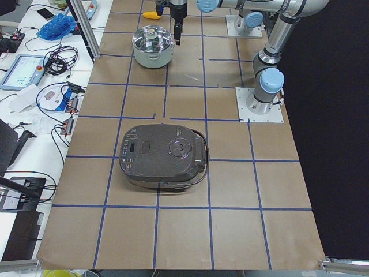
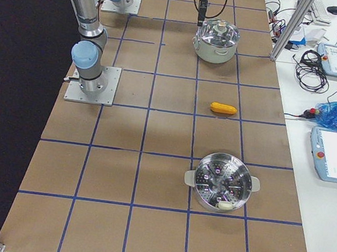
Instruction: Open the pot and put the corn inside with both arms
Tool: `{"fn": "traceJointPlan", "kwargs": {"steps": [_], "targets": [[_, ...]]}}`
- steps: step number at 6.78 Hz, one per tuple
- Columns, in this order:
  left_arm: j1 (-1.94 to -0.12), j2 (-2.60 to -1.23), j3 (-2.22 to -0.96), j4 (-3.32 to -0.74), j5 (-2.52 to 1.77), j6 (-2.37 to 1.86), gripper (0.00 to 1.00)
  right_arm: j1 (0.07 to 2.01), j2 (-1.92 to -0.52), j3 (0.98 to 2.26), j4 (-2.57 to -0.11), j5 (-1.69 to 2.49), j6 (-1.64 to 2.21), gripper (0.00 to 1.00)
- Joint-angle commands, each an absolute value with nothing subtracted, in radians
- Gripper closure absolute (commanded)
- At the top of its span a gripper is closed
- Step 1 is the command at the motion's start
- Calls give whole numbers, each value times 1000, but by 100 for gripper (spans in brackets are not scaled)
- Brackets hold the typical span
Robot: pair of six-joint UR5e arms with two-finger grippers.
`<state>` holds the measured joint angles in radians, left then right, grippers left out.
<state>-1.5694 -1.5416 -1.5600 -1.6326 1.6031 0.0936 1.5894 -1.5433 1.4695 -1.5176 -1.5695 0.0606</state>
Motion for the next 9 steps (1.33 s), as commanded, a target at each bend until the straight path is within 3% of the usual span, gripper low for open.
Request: {"fn": "traceJointPlan", "kwargs": {"steps": [1, 3, 6, 9], "targets": [[-1571, -1561, -1543, -1612, 1603, 34, 0, 1537, -1473, 1445, -1514, -1577, 58, 0], [-1653, -1700, -1478, -1433, 1595, -95, 0, 1453, -1314, 1440, -1633, -1580, 6, 3], [-1849, -2064, -1141, -1382, 1589, -389, 0, 1348, -1030, 1447, -1987, -1582, -162, 6], [-1902, -2135, -1111, -1379, 1508, -509, 0, 1289, -904, 1451, -2175, -1569, -291, 8]]}}
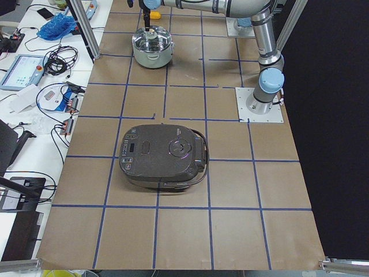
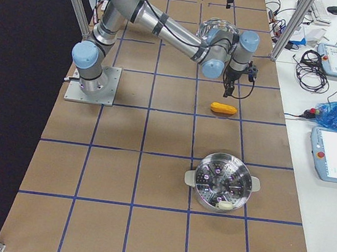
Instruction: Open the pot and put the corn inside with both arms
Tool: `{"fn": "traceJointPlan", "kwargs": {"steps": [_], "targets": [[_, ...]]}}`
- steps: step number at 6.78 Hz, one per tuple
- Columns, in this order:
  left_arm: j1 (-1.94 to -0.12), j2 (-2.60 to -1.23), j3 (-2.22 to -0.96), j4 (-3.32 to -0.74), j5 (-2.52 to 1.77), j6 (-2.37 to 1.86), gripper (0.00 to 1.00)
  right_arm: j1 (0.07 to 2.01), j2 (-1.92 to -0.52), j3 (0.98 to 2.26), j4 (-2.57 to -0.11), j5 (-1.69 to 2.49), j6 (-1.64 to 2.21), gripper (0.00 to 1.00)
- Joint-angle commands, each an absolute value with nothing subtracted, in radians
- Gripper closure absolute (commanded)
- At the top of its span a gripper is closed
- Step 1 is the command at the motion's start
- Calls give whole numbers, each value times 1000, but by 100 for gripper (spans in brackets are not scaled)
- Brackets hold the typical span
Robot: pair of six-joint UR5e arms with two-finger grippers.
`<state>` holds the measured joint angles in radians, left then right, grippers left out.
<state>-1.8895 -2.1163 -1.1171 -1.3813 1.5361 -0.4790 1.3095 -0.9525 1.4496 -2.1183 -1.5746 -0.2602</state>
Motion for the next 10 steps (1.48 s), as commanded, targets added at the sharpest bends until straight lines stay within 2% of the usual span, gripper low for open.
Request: {"fn": "traceJointPlan", "kwargs": {"steps": [1, 2, 3, 4, 5, 6, 7, 8, 9, 10], "targets": [[-1902, -2149, -1112, -1365, 1508, -506, 0, 1289, -891, 1453, -2178, -1571, -291, 8], [-1904, -2161, -1121, -1350, 1508, -506, 0, 1289, -891, 1453, -2174, -1569, -291, 23], [-1904, -2161, -1149, -1341, 1508, -502, 0, 1289, -891, 1453, -2162, -1571, -291, 61], [-1904, -2161, -1172, -1313, 1508, -509, 5, 1289, -893, 1448, -2104, -1574, -290, 90], [-1904, -2163, -1180, -1313, 1505, -505, 14, 1289, -896, 1444, -2089, -1572, -288, 93], [-1907, -2166, -1190, -1312, 1500, -499, 36, 1289, -902, 1439, -2086, -1577, -288, 94], [-1907, -2167, -1187, -1309, 1499, -499, 55, 1290, -920, 1434, -2079, -1581, -287, 94], [-1907, -2161, -1181, -1308, 1479, -500, 82, 1298, -975, 1430, -2033, -1582, -281, 94], [-1907, -2157, -1177, -1308, 1474, -499, 89, 1311, -1052, 1428, -1957, -1571, -276, 94], [-1905, -2122, -1164, -1313, 1485, -497, 90, 1343, -1119, 1428, -1889, -1569, -270, 94]]}}
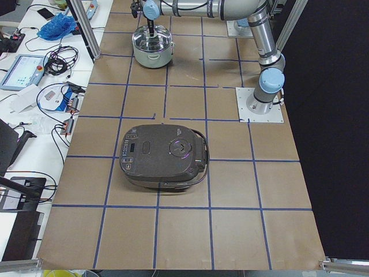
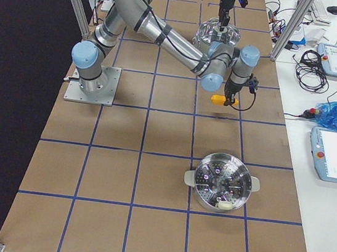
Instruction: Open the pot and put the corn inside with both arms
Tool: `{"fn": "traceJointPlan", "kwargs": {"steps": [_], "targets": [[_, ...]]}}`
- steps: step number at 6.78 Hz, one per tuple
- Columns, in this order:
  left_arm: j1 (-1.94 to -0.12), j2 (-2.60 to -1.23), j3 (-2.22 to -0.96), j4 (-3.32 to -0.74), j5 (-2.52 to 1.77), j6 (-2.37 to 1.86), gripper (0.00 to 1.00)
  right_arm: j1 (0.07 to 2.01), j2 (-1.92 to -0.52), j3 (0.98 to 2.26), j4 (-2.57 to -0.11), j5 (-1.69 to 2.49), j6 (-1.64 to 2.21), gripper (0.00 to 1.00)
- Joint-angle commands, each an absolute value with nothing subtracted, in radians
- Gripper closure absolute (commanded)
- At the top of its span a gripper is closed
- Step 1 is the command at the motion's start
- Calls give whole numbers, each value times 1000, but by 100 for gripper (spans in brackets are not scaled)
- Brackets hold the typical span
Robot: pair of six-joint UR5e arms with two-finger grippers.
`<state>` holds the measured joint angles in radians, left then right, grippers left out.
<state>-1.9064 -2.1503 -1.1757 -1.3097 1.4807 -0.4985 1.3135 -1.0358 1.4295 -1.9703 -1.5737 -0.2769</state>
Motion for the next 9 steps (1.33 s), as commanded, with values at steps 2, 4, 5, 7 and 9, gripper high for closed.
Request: {"fn": "traceJointPlan", "kwargs": {"steps": [2, 4, 5, 7, 9], "targets": [[-1782, -2001, -1135, -1427, 1508, -238, 90, 1521, -1173, 1428, -1882, -1566, -87, 93], [-1543, -1986, -1175, -1454, 1514, 89, 89, 1687, -1163, 1404, -1914, -1415, 102, 93], [-1473, -1999, -1218, -1441, 1513, 151, 89, 1759, -1116, 1384, -1975, -1422, 182, 93], [-1430, -2090, -1329, -1230, 1570, 228, 89, 1888, -999, 1339, -2126, -1515, 360, 93], [-1428, -2189, -1364, -1121, 1581, 227, 89, 1894, -945, 1350, -2131, -1535, 351, 92]]}}
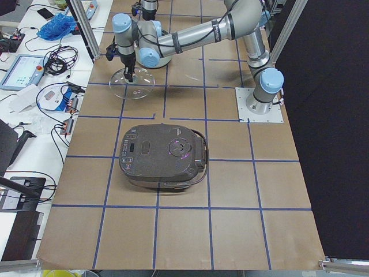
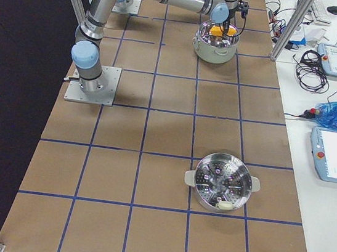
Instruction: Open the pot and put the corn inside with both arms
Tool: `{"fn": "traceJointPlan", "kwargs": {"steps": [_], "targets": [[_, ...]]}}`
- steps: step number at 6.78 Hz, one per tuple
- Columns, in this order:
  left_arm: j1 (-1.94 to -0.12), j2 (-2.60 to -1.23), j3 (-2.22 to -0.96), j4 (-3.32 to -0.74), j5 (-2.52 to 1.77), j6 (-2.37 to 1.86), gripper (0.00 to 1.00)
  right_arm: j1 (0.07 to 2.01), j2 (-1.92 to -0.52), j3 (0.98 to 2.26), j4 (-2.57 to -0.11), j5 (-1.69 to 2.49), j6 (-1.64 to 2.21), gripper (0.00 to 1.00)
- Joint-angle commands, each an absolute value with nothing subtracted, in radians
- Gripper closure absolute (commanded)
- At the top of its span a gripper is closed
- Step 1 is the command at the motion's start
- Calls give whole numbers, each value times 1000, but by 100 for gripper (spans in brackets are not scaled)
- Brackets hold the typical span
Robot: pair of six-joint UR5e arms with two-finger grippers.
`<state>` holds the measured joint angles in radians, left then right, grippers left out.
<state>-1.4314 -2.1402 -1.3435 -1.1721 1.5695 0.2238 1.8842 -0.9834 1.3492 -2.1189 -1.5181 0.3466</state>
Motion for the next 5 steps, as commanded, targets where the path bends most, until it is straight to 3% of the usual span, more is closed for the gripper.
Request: {"fn": "traceJointPlan", "kwargs": {"steps": [1, 2, 3, 4, 5], "targets": [[-1428, -2201, -1367, -1123, 1604, 227, 89, 1894, -930, 1351, -2131, -1539, 351, 75], [-1428, -2203, -1406, -1120, 1603, 221, 89, 1894, -922, 1353, -2131, -1539, 351, 54], [-1425, -2201, -1440, -1083, 1603, 224, 82, 1894, -920, 1354, -2131, -1539, 351, 30], [-1422, -2197, -1471, -1068, 1601, 219, 25, 1894, -923, 1355, -2131, -1537, 351, 10], [-1422, -2194, -1480, -1057, 1603, 216, 0, 1894, -942, 1351, -2123, -1537, 350, 2]]}}
